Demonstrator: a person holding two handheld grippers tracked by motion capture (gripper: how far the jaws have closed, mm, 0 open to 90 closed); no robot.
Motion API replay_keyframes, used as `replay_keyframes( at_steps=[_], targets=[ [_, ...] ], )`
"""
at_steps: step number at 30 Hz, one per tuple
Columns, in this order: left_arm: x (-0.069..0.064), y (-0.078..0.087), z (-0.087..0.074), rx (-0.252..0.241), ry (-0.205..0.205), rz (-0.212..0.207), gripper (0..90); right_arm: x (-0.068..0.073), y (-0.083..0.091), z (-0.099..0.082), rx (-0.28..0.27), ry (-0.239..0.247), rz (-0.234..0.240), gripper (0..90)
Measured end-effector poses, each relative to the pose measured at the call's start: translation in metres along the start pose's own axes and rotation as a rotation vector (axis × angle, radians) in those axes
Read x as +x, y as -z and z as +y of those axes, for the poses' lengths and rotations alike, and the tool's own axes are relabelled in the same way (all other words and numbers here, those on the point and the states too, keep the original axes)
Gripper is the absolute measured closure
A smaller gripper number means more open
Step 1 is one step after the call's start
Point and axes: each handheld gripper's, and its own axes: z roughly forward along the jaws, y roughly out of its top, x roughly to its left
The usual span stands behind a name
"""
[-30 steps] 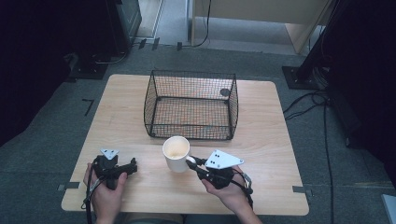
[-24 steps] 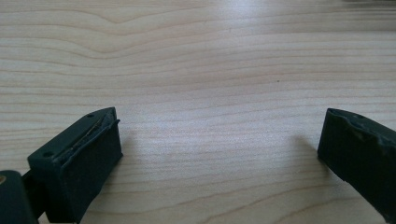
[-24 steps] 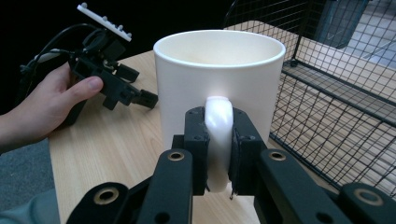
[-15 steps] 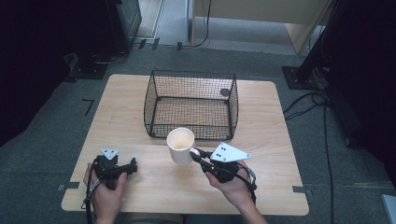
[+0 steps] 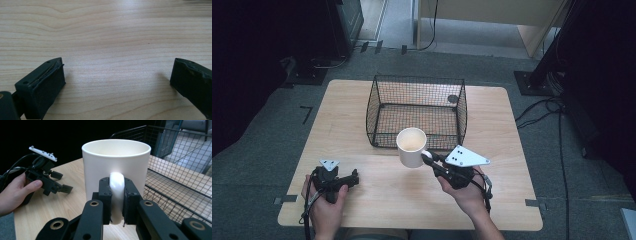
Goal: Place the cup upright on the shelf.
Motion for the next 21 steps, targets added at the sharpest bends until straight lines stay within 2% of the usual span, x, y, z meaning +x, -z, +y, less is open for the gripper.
replay_keyframes(
  at_steps=[9,21],
  targets=[
    [0.0,0.0,0.0,-0.002,0.002,0.0,0.0,-0.01,0.007,0.014,-0.034,-0.004,-0.03,80.5],
    [0.0,0.0,0.0,0.0,0.002,0.0,0.0,-0.03,0.012,0.03,-0.075,-0.044,-0.069,80.5]
  ],
)
